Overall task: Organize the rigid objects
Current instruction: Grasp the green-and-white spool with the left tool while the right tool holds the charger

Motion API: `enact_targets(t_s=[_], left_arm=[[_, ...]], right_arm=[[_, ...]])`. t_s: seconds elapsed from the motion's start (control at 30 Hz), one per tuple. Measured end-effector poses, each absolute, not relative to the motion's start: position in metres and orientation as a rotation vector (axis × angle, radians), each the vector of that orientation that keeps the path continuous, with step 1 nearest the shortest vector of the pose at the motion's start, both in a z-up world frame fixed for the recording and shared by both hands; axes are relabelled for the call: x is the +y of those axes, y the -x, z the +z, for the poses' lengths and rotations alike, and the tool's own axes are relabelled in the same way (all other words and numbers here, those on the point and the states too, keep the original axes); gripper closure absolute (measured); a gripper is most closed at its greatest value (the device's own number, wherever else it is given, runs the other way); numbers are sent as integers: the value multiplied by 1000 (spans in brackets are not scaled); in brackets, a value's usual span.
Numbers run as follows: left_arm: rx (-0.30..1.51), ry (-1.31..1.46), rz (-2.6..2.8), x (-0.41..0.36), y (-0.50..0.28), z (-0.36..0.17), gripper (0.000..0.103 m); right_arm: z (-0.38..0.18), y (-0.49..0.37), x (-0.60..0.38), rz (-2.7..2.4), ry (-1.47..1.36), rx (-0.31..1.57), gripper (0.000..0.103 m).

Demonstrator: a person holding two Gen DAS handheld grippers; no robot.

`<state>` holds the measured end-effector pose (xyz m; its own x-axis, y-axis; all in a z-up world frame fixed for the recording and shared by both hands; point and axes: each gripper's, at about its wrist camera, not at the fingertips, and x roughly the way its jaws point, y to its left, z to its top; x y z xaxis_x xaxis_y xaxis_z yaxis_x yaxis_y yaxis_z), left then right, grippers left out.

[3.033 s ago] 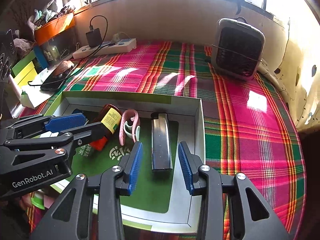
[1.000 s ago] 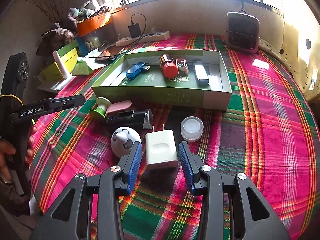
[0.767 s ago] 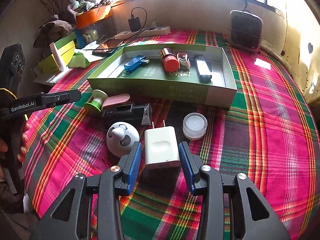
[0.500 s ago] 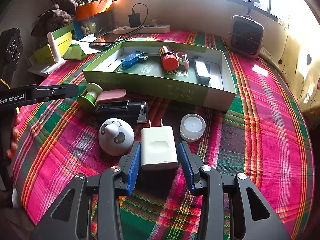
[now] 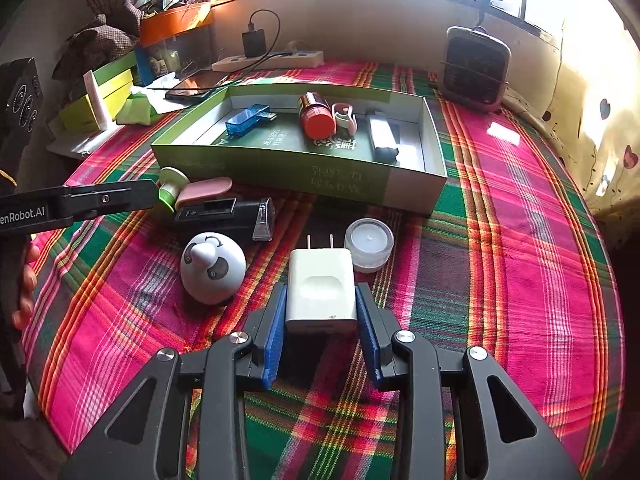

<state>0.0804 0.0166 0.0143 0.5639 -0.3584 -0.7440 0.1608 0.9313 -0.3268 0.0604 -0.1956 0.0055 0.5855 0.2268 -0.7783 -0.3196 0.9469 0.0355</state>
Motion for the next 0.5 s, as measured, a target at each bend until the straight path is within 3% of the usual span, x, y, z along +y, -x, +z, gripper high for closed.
enact_targets(t_s=[0.5], left_arm=[[933, 183, -232, 21, -81, 10, 55]], right_arm=[[5, -59, -200, 327, 95, 891, 68]])
